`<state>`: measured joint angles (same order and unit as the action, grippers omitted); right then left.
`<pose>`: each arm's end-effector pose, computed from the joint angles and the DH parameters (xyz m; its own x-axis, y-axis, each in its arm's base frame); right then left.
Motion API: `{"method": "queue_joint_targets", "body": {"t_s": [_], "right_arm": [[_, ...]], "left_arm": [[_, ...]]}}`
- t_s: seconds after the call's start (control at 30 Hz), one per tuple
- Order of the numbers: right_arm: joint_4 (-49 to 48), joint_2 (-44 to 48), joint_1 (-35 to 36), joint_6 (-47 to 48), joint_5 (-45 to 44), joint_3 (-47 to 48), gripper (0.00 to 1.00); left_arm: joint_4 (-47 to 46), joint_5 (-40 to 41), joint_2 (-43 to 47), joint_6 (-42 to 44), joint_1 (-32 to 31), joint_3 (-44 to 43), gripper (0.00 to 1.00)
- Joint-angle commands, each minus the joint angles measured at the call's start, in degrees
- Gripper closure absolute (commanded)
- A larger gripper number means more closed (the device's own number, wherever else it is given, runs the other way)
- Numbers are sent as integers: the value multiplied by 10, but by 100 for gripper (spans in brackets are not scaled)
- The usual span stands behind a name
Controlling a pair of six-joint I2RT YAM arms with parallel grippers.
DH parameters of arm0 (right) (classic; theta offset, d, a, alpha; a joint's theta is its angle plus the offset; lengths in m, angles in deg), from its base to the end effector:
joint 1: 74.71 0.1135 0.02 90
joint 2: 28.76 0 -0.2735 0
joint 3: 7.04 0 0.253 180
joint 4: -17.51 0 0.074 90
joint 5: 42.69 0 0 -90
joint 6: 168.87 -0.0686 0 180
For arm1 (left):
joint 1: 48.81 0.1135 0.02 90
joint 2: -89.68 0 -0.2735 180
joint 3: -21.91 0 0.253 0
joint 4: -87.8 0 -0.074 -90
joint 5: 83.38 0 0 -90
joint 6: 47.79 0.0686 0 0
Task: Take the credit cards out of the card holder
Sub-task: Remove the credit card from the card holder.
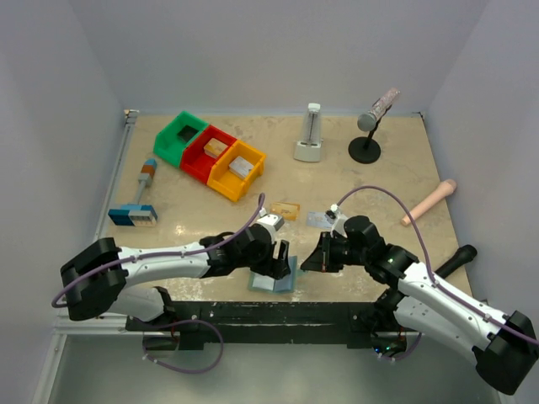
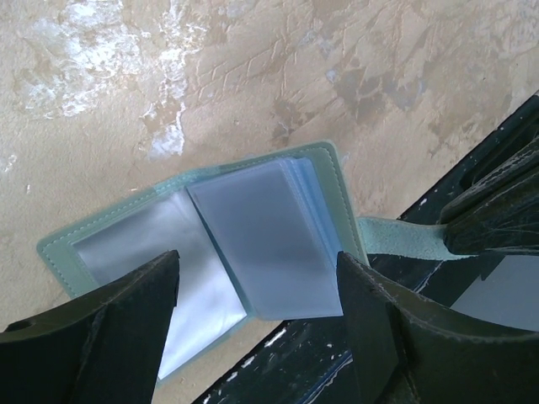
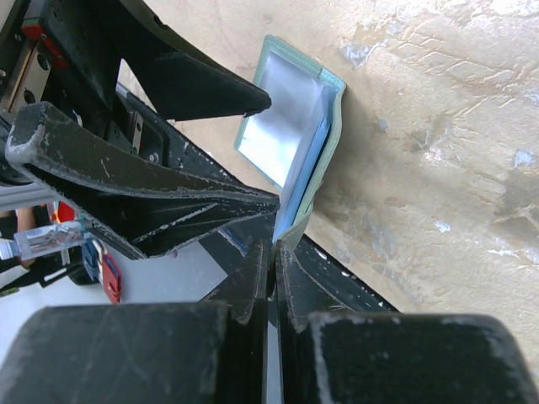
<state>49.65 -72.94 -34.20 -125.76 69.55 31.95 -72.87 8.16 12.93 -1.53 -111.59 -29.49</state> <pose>0.1239 0.1400 0.1978 -0.9211 0.1018 -0.3759 -0.2307 0.6349 0.7373 0.1331 -0.2547 0.1711 -0.8409 0.1239 -0.5268 0.4136 0.7749 -0.4780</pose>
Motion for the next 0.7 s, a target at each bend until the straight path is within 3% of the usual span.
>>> {"method": "queue_joint_targets", "body": {"t_s": [0.0,0.17,0.47,0.67], "right_arm": [[-22,2,4,-2,11,23,100],[-20,6,5,-1,10,22,100],[-18,8,5,-1,9,21,100],[-19,8,4,-1,10,21,100]], "left_arm": [[1,4,-9,1,-8,-32,20],[15,12,-19,0,-10,-36,22],[8,13,-20,-1,-10,-21,35],[1,11,-9,-9,-9,-18,30]]}}
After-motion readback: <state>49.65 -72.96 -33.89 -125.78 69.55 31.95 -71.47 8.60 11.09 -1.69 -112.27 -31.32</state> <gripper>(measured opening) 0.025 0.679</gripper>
